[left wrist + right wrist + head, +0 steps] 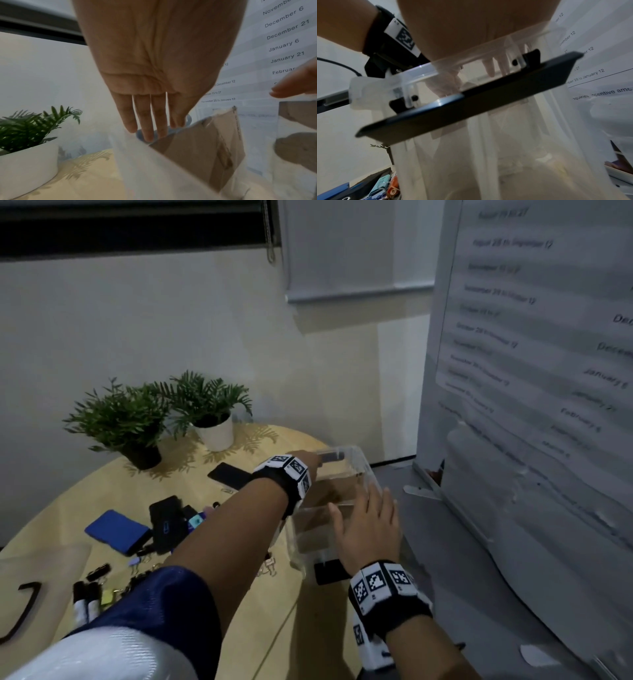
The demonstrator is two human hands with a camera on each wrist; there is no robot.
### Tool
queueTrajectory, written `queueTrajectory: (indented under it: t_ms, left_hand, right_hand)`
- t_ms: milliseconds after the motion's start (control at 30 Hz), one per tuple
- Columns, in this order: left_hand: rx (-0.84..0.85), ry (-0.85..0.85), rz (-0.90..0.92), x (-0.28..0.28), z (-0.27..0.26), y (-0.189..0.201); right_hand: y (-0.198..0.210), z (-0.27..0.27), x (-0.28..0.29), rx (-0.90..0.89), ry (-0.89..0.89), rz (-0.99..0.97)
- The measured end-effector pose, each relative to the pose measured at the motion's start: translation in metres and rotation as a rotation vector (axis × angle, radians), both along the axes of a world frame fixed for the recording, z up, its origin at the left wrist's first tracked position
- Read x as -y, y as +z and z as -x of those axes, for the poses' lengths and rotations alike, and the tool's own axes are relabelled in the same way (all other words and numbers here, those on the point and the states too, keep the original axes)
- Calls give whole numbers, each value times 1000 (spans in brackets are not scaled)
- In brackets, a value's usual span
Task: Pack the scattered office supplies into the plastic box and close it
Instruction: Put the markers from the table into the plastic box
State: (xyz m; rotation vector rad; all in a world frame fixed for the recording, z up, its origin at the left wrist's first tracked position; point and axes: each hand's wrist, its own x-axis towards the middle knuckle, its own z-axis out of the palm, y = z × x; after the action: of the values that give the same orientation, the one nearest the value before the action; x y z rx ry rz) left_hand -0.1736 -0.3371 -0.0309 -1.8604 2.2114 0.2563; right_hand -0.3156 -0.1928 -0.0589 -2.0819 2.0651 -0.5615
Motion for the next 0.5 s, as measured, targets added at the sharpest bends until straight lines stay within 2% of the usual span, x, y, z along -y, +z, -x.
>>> queueTrajectory:
  t_ms: [100, 233, 300, 400, 500]
  left_hand:
    - [30, 7, -15, -3, -14, -11]
    - [-163, 53, 103, -65, -16, 27]
    - [-298, 84, 156, -103, -31, 30]
    - [-462, 215, 203, -170, -74, 9]
    - [-488, 379, 136, -230, -118, -13]
  right_hand:
    - [0, 1, 2, -23, 2, -33]
    - [5, 2, 2, -45, -12, -68]
    - [10, 2, -1, -48, -26, -93]
    - [16, -20, -10, -19, 48, -9]
    - [18, -63, -26, -7, 205, 124]
